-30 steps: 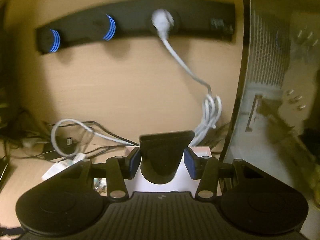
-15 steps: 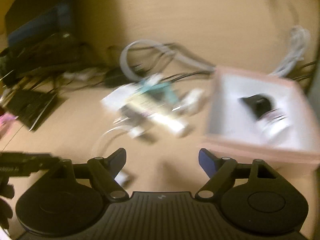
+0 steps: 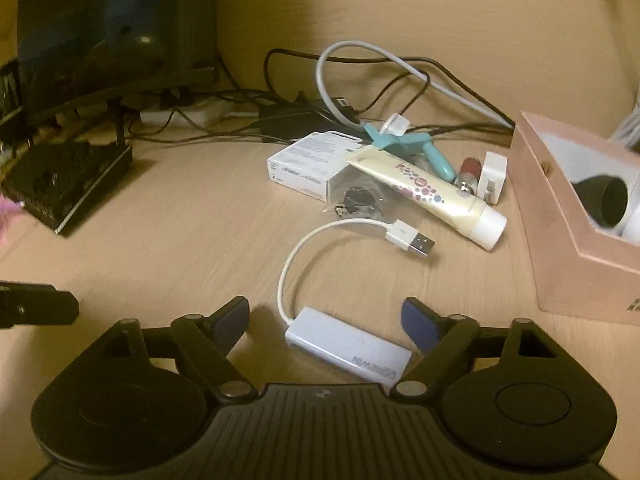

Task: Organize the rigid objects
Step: 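Grasp the white USB network adapter with the right gripper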

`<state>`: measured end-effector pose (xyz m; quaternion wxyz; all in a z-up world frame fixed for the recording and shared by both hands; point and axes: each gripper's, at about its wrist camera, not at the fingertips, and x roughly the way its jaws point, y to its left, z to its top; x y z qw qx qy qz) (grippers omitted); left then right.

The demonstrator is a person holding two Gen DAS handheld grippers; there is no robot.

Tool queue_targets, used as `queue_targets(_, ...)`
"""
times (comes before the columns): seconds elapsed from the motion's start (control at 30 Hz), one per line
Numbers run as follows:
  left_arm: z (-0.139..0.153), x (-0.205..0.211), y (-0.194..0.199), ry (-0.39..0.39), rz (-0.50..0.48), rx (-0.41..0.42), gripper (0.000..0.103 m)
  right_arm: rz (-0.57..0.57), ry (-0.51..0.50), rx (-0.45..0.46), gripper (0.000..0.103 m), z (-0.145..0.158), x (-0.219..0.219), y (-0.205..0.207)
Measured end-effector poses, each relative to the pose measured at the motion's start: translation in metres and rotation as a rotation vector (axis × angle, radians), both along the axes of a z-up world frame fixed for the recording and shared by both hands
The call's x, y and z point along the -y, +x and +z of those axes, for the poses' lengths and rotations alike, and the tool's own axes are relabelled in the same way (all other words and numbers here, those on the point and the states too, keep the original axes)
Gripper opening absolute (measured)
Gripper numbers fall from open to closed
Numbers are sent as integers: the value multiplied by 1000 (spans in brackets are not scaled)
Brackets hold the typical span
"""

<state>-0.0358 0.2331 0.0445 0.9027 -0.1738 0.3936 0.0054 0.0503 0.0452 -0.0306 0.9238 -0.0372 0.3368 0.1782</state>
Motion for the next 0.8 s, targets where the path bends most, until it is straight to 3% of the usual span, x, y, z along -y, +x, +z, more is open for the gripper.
queue_targets(0.03,-1,1,1,-4,-1,0,57,1,-14,10,58,1,0,-3)
queue_targets(0.13,-4,6,5,-15,-11,-3,57,29,-39,12,38,4,5,-10)
queue_targets(0.23,-4,18,14,-23,-44,8,57,21,-52,4,26,6,19,-18)
queue_targets(0.33,4,35,33,-13,-109,43,57,-2,-72,-2,21,8,39,-29)
queue_targets(0.47,22,67,75,19,-192,98,57,-61,-94,-12,20,11,75,-43)
queue_targets(0.6,33,98,121,-81,-180,84,57,-87,-79,-37,21,15,109,-51)
queue_targets(0.67,31,113,142,-136,-124,42,57,-102,-56,-36,34,22,125,-57)
queue_targets(0.73,27,129,163,-137,-51,-20,57,-122,-67,-4,55,30,136,-64)
queue_targets(0.8,23,141,181,-125,22,-50,57,-132,-81,22,56,36,146,-72)
